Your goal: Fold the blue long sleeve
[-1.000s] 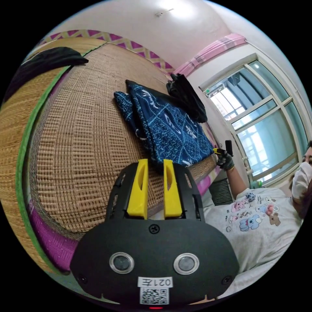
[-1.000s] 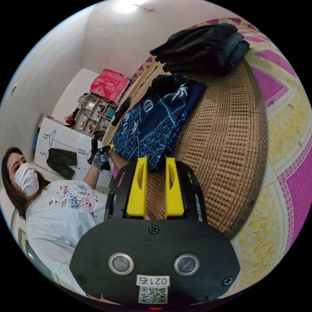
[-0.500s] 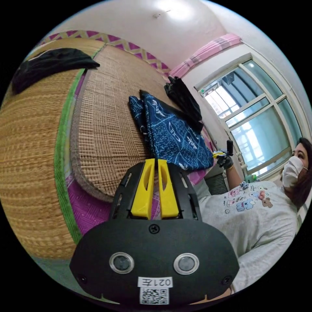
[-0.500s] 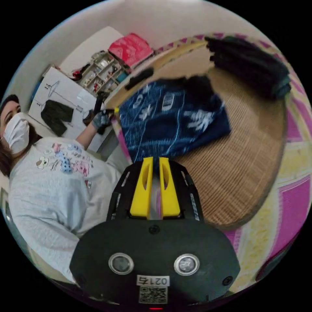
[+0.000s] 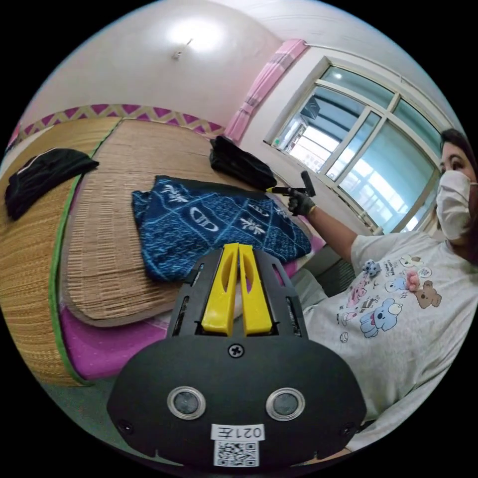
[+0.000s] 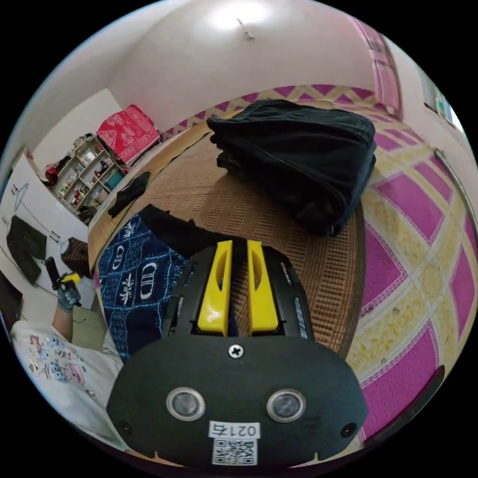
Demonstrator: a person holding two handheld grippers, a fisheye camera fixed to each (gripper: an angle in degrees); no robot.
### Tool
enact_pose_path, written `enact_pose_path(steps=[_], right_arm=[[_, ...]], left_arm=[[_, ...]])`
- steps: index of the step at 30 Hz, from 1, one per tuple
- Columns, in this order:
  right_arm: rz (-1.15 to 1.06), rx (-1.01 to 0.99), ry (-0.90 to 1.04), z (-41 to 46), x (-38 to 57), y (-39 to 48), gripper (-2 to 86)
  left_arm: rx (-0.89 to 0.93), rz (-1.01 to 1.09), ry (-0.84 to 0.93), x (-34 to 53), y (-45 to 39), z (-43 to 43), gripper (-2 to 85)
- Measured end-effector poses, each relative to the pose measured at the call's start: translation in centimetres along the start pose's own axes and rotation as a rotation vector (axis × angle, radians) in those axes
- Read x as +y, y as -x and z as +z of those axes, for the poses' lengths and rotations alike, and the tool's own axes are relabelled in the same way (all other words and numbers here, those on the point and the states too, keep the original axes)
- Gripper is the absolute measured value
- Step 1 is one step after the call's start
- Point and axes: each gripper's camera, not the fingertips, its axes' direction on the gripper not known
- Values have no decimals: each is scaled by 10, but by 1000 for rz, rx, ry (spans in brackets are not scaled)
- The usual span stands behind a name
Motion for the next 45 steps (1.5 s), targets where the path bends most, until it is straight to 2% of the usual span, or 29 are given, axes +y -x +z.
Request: enact_pose_path(steps=[6,11,14,20,29,35,40,45], right_arm=[[92,-296,179,19,19,-39,103],[108,-381,221,27,24,-52,103],[93,-371,248,31,19,-50,106],[27,-329,318,41,7,-39,116],[25,-431,406,77,-14,-36,104],[126,-585,335,90,-11,-58,36],[88,-637,267,62,-27,-30,21],[-27,-580,262,59,-87,70,21]], left_arm=[[303,-208,32,23,-37,87,27],[491,-385,205,25,-66,174,101],[525,-491,256,25,-75,202,113],[514,-705,244,21,-75,234,134],[547,-763,152,10,-86,249,126],[622,-785,125,17,-67,234,1],[682,-637,15,-16,-63,164,-8],[637,-564,-157,-38,-25,55,-9]])
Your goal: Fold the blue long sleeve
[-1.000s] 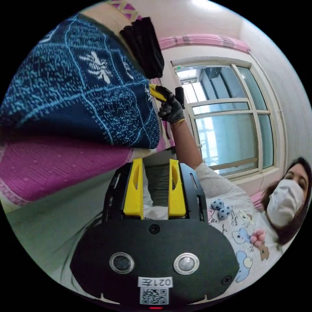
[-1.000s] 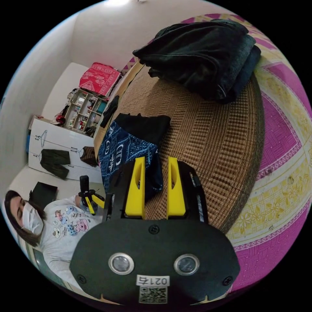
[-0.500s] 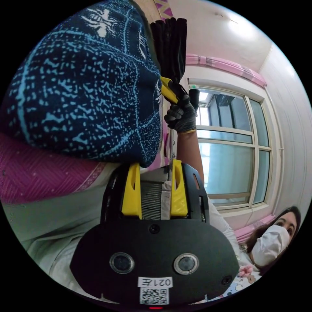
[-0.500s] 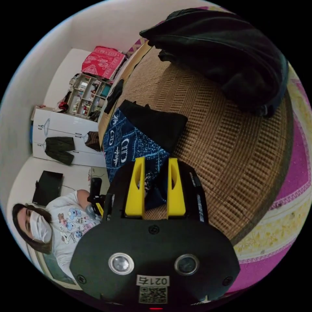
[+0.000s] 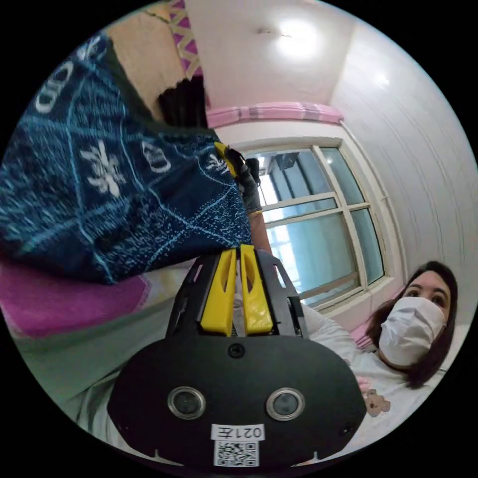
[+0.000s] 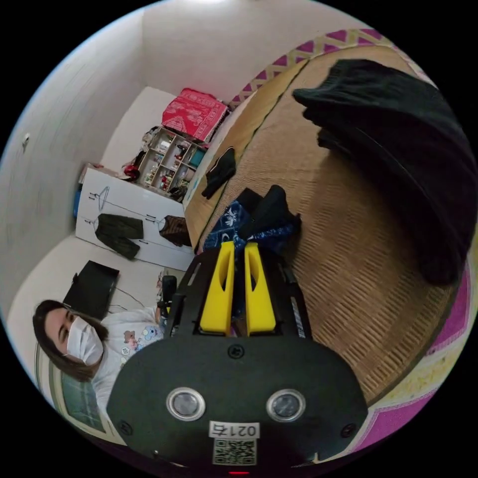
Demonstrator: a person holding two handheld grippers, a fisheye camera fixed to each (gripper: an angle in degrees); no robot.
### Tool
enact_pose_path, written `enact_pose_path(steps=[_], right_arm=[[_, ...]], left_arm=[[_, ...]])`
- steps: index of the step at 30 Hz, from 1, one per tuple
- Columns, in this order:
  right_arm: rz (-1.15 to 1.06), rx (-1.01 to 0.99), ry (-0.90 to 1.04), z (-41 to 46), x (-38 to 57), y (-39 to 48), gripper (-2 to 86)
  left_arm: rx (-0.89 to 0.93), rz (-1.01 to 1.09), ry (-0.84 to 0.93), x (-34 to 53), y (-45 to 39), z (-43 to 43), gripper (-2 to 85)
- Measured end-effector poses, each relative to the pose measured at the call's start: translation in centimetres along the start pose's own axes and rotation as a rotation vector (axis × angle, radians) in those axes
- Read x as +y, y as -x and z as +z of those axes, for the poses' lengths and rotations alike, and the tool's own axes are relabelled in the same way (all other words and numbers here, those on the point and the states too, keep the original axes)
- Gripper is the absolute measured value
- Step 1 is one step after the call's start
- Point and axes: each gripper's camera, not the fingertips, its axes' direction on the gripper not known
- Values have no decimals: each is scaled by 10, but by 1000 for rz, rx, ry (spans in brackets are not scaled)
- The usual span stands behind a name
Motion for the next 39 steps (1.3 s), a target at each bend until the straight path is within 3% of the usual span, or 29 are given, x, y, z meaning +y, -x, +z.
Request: enact_pose_path(steps=[9,12,14,20,25,28,31,35,37,39], right_arm=[[-21,129,178,224,-136,48,62],[0,283,181,264,-143,39,105],[-46,322,144,260,-136,45,108],[-380,195,189,239,-64,100,64],[-561,173,331,275,11,132,61],[-604,170,380,301,51,133,61],[-655,294,397,322,82,119,57],[-637,285,312,304,96,97,45],[-591,231,259,275,90,88,44],[-415,211,46,219,74,58,67]], left_arm=[[-182,-97,-479,-30,15,-223,-9],[-217,-227,-554,-29,57,-268,-7],[-263,-181,-624,-16,52,-293,-5],[-624,143,-444,-57,-9,-283,61],[-809,193,-188,-116,-3,-245,77],[-787,187,-213,-122,-2,-251,8],[-583,109,-306,-119,13,-280,-5],[-406,-71,-348,-114,56,-302,-8],[-412,-45,-366,-114,48,-309,-7],[-468,17,-362,-117,33,-311,-3]])
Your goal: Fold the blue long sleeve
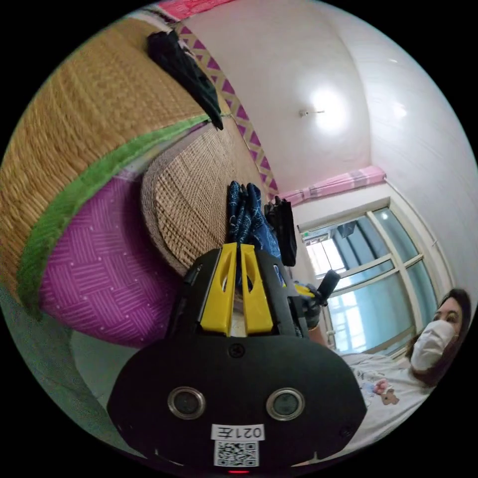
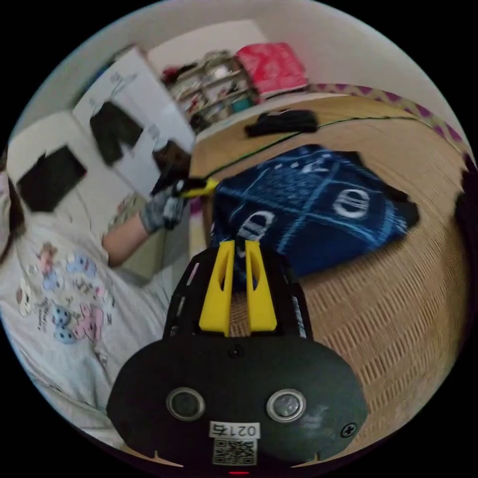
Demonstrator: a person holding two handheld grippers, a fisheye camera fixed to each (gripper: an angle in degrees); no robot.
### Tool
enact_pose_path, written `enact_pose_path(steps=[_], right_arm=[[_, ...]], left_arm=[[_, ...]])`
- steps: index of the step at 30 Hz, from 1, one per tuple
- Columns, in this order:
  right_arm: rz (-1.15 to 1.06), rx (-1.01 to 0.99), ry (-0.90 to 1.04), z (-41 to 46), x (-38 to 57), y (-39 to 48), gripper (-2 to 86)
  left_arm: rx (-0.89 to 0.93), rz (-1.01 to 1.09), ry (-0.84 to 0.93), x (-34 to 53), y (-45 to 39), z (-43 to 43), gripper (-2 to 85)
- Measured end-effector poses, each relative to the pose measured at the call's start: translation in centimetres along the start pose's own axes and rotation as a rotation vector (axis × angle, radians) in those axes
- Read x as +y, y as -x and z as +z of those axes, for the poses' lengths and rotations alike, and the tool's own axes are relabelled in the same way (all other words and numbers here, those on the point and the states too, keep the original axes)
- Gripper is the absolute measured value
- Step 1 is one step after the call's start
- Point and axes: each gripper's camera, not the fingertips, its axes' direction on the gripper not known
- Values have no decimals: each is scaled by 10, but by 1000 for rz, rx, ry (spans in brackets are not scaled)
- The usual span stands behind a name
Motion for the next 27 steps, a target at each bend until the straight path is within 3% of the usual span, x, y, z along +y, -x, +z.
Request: enact_pose_path(steps=[3,5,8,16,19,27], right_arm=[[314,13,-166,-44,8,-81,109],[454,-15,-201,-52,12,-127,124],[580,-135,-215,-48,15,-180,130],[598,-320,-180,-27,-17,-221,128],[606,-364,-163,-18,-25,-233,109],[575,-331,-148,-22,-29,-220,66]], left_arm=[[-52,87,-18,-7,-20,-9,49],[-61,86,63,-16,-25,2,127],[-89,90,139,-26,-27,19,140],[-107,140,309,-67,-42,57,133],[-65,114,370,-77,-38,77,93],[106,26,299,-91,-21,70,16]])
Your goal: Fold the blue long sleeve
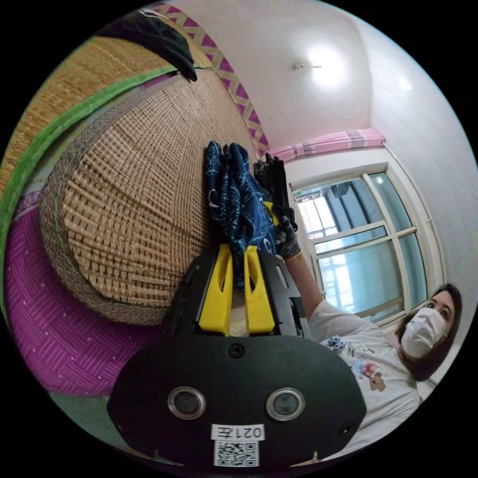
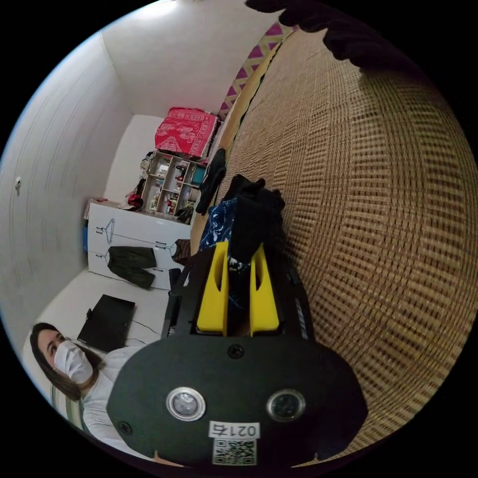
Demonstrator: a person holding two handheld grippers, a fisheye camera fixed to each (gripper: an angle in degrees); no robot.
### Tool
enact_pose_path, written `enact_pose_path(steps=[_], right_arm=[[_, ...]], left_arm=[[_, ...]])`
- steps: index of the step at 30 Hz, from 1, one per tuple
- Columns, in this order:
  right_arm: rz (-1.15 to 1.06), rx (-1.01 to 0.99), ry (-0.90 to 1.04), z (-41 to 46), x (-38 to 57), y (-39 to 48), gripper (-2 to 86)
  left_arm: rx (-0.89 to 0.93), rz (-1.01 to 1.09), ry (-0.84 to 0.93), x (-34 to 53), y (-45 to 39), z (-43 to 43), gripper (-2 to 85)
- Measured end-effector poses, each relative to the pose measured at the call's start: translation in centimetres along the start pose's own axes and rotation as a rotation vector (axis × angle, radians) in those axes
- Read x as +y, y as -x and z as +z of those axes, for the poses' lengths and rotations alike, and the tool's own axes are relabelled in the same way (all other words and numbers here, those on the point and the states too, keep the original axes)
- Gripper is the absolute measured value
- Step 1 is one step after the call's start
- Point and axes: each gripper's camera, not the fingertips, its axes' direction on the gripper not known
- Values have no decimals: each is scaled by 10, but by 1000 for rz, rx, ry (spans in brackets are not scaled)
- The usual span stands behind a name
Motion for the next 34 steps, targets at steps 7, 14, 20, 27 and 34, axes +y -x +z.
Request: enact_pose_path(steps=[7,14,20,27,34], right_arm=[[-135,-7,41,24,-30,83,62],[-339,10,-3,111,-127,215,61],[-395,77,-20,232,-204,270,102],[-376,374,202,311,-167,214,131],[-540,554,75,219,-48,211,106]], left_arm=[[-96,159,23,-79,-50,-67,5],[-327,293,-18,-226,-106,-181,17],[-654,194,-241,-339,-102,-258,52],[-872,26,-440,-314,-26,-257,55],[-795,396,-408,-197,-56,-147,-1]])
